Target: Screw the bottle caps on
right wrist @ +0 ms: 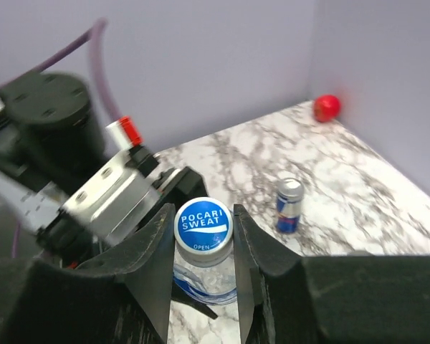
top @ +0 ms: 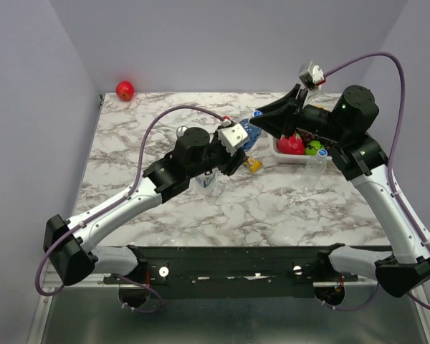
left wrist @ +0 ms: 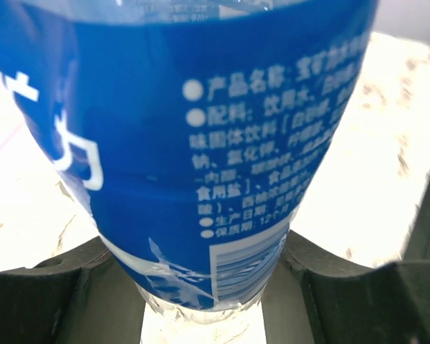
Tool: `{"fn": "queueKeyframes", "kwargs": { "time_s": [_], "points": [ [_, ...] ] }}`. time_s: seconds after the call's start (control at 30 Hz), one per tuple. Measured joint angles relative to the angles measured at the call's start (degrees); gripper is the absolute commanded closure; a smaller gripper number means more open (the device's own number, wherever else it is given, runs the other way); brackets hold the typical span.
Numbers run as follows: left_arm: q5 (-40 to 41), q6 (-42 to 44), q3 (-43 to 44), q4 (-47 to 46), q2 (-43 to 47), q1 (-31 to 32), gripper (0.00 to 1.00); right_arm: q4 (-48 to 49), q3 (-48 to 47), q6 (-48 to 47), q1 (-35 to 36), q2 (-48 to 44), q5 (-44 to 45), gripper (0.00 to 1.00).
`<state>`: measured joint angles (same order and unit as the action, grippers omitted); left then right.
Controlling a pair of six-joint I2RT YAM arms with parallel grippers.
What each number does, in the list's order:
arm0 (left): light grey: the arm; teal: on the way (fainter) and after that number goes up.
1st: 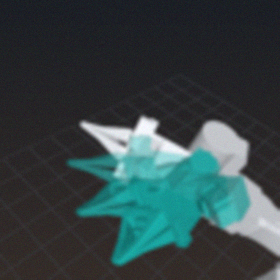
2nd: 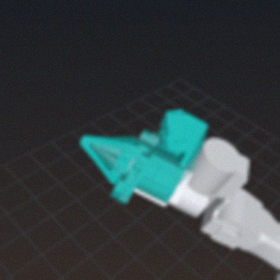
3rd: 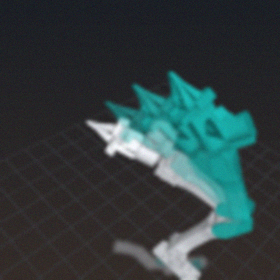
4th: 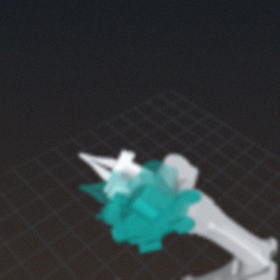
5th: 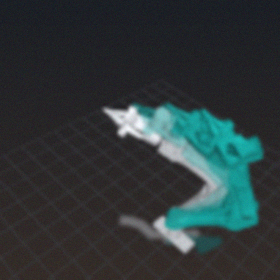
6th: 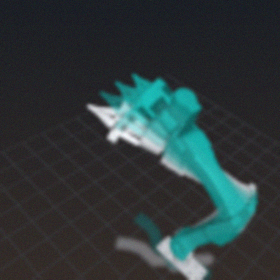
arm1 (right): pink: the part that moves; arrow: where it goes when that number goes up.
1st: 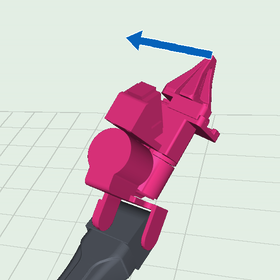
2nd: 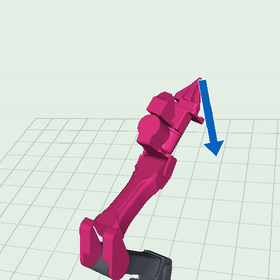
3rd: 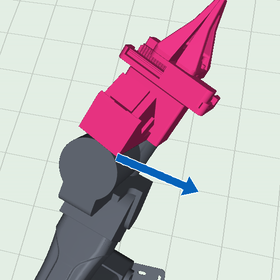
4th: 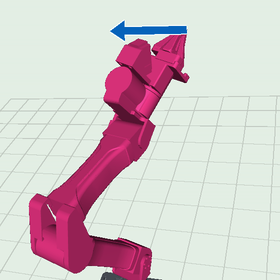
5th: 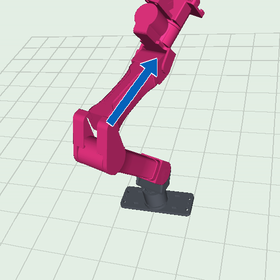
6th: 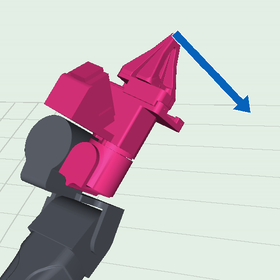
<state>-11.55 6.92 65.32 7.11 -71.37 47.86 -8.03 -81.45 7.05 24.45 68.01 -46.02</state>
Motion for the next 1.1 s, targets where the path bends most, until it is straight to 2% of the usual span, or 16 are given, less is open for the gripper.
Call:
{"fn": "queueKeyframes", "kwargs": {
  "time_s": [0.1, 0.13, 0.2, 0.23, 0.33, 0.53, 0.7, 0.83, 1.1],
  "points": [
    [8.31, -2.51, 1.05, -2.54, -2.67, 1.75, 1.0, -1.88, -1.14, 2.36, 0.26, 0.76, 8.66, 0.99],
    [9.81, -2.93, 1.07, -2.97, -3.26, 1.92, 1.0, -2.43, -1.25, 2.67, 0.33, 1.01, 10.51, 0.83],
    [11.19, -3.34, 1.03, -3.08, -3.82, 2.03, 1.0, -3.26, -1.25, 3.02, 0.55, 1.4, 12.66, 0.58],
    [11.13, -3.32, 0.7, -3.17, -3.82, 1.6, 1.0, -3.65, -1.25, 2.86, 0.61, 1.44, 12.92, 0.38],
    [6.47, -3.06, -0.66, -3.08, -2.84, -0.13, 1.0, -4.9, -1.27, 0.76, 0.66, 1.05, 12.74, 0.24],
    [-10.8, -0.13, -3.43, 0.13, 1.64, -9.51, 1.0, -4.15, -0.2, -5.2, 0.17, -3.5, 6.16, 0.22],
    [-21.81, 5.57, -4.26, 3.34, 4.57, -9.73, 1.0, 0.7, 1.03, -4.48, 0.22, -5.66, -5.88, 0.23],
    [-26.77, 7.65, -4.26, 4.79, 4.7, -9.49, 1.0, 4.09, 1.9, -2.34, 0.24, -3.45, -12.52, 0.24],
    [-29.49, 8.55, -4.26, 5.44, 4.7, -8.74, 1.0, 5.38, 1.9, -0.15, 0.24, 0.48, -18.38, 0.31]
  ]
}}
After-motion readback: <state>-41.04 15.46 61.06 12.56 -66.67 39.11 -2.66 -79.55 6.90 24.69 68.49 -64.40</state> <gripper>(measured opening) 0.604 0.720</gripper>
